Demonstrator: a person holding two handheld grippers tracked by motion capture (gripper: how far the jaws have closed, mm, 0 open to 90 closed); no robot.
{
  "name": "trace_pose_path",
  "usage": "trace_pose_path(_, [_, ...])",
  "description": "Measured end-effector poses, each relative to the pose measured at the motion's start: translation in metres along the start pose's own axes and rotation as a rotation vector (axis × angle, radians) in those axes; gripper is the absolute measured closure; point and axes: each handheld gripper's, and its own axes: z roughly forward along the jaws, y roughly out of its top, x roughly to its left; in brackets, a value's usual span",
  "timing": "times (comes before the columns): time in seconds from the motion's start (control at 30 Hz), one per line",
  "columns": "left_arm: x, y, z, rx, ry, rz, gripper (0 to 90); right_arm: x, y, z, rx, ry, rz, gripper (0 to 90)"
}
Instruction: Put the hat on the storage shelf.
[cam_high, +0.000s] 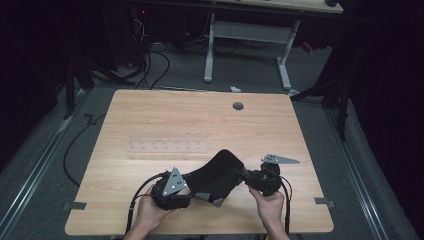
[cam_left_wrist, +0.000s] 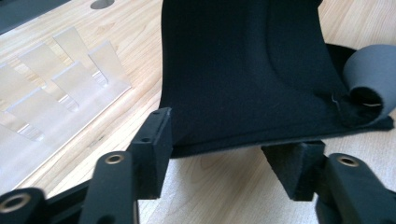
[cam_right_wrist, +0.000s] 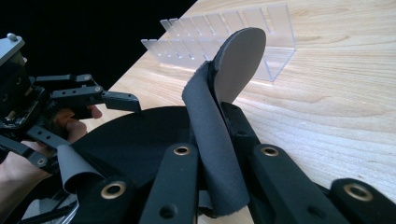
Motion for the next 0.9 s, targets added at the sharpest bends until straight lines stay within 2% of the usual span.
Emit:
trace_pose_path(0.07, [-0.001, 0.000, 0.001, 0.007, 0.011, 0.013, 45.1, 0.001, 0.000, 0.001, 0.002, -0.001, -0.004, 84.4])
trace_pose_path(0.23, [-0.003, 0.002, 0.003, 0.016, 0.006, 0.014, 50.1, 0.008, 0.003, 0.006, 0.013, 0.023, -0.017, 84.3])
trace_pose_path(0.47, [-0.001, 0.003, 0.003, 0.025, 0.015, 0.010, 55.6, 0.014, 0.006, 0.011, 0.021, 0.032, -0.026, 84.2])
trace_pose_path(0.5, [-0.001, 0.003, 0.002, 0.023, 0.011, 0.011, 59.3, 0.014, 0.006, 0.012, 0.023, 0.032, -0.026, 84.2])
trace_pose_path(0.57, [0.000, 0.004, -0.001, 0.025, -0.008, 0.016, 63.9, 0.013, 0.006, 0.012, 0.021, 0.038, -0.028, 83.8])
trace_pose_path(0.6, [0.000, 0.004, -0.002, 0.022, -0.019, 0.010, 63.9, 0.013, 0.006, 0.012, 0.021, 0.038, -0.028, 83.8])
trace_pose_path(0.73, [0.000, 0.009, -0.008, 0.018, -0.061, -0.002, 73.2, 0.011, 0.007, 0.012, 0.009, 0.054, -0.012, 81.7])
trace_pose_path(0.9, [0.000, 0.017, -0.015, 0.019, -0.147, -0.054, 84.0, 0.006, 0.009, 0.012, -0.015, 0.060, 0.006, 76.2])
